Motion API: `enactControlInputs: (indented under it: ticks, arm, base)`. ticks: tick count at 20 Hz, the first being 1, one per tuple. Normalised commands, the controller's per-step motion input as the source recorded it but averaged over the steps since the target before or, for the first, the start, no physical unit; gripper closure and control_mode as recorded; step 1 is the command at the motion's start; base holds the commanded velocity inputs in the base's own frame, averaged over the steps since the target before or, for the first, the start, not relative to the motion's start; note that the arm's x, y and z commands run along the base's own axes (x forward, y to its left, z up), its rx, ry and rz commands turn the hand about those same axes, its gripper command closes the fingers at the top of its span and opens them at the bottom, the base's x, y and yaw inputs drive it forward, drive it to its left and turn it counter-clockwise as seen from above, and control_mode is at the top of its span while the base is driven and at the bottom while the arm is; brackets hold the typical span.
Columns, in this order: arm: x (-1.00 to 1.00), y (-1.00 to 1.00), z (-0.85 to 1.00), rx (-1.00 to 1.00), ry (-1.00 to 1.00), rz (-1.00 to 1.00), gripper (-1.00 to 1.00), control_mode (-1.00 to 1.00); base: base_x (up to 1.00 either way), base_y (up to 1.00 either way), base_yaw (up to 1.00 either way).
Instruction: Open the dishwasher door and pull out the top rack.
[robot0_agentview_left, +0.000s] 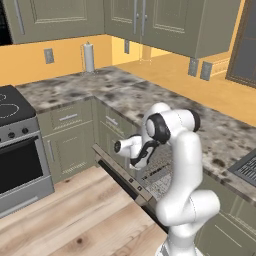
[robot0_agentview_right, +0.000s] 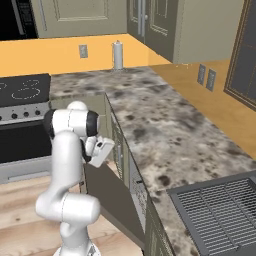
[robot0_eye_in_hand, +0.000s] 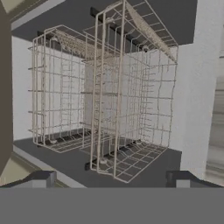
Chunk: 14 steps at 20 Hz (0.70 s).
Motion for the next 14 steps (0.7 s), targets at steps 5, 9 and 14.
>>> enactControlInputs:
  ticks: [5,9,14]
  arm:
    - [0.2,-0.11,-0.18,-0.05,-0.01,0.0,-1.0,-1.0]
    - [0.15,-0.12,-0.14,-0.05,-0.02,0.0,-1.0,-1.0]
    - [0.24,-0.17,-0.24,-0.04,0.0,0.0,-1.0,-1.0]
  base:
    - [0.0,0.0,0.0]
    - [0.0,0.0,0.0]
    - [0.0,0.0,0.0]
